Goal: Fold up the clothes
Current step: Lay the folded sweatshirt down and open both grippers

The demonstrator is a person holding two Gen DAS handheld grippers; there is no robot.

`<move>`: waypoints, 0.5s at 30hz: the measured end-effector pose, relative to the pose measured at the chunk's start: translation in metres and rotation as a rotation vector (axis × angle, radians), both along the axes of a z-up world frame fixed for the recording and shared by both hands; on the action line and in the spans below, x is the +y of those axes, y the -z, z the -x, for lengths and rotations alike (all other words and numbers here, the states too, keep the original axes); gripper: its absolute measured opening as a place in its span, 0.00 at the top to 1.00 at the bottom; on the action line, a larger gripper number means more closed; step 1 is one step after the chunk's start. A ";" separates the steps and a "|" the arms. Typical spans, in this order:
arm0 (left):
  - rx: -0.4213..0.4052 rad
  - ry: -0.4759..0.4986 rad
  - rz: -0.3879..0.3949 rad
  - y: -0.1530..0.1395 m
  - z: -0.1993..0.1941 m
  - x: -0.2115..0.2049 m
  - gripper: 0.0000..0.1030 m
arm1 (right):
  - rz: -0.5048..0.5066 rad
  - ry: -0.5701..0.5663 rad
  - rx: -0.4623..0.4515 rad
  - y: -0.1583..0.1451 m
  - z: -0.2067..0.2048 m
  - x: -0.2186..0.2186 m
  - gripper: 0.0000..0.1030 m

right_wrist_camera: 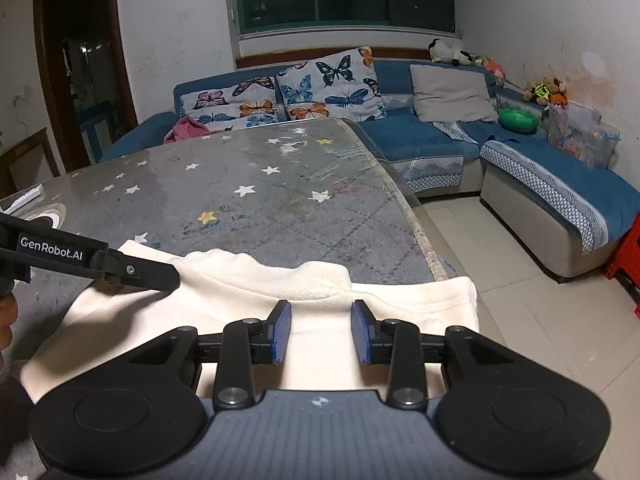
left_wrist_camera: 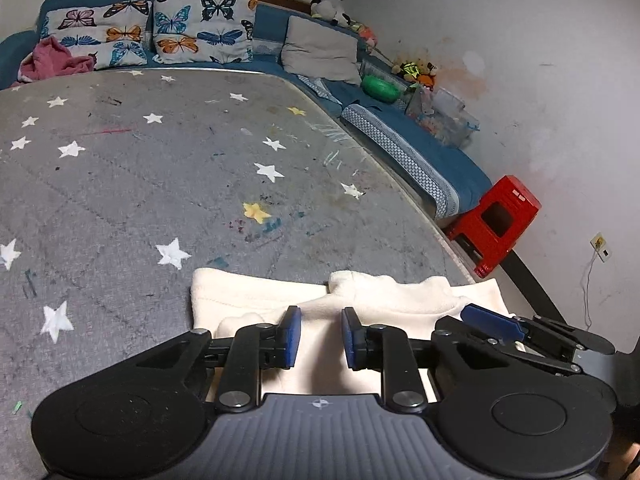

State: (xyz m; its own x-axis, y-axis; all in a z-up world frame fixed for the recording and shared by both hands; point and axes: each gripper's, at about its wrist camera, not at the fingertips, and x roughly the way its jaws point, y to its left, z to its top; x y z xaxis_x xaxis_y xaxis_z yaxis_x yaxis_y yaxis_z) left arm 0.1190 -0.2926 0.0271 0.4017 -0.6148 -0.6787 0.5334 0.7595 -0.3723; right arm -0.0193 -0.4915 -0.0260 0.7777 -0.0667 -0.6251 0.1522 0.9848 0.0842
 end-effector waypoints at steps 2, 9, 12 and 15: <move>-0.019 0.008 -0.012 -0.004 0.007 0.005 0.77 | -0.008 0.009 -0.004 -0.004 0.004 0.000 0.61; -0.072 0.079 -0.027 -0.016 0.044 0.021 0.75 | 0.000 -0.027 0.000 -0.020 0.043 0.010 0.54; -0.086 0.108 -0.030 -0.017 0.062 0.027 0.75 | 0.010 -0.035 0.000 -0.022 0.060 0.015 0.52; -0.093 0.120 -0.040 -0.013 0.073 0.032 0.75 | 0.020 -0.033 0.004 -0.019 0.073 0.017 0.52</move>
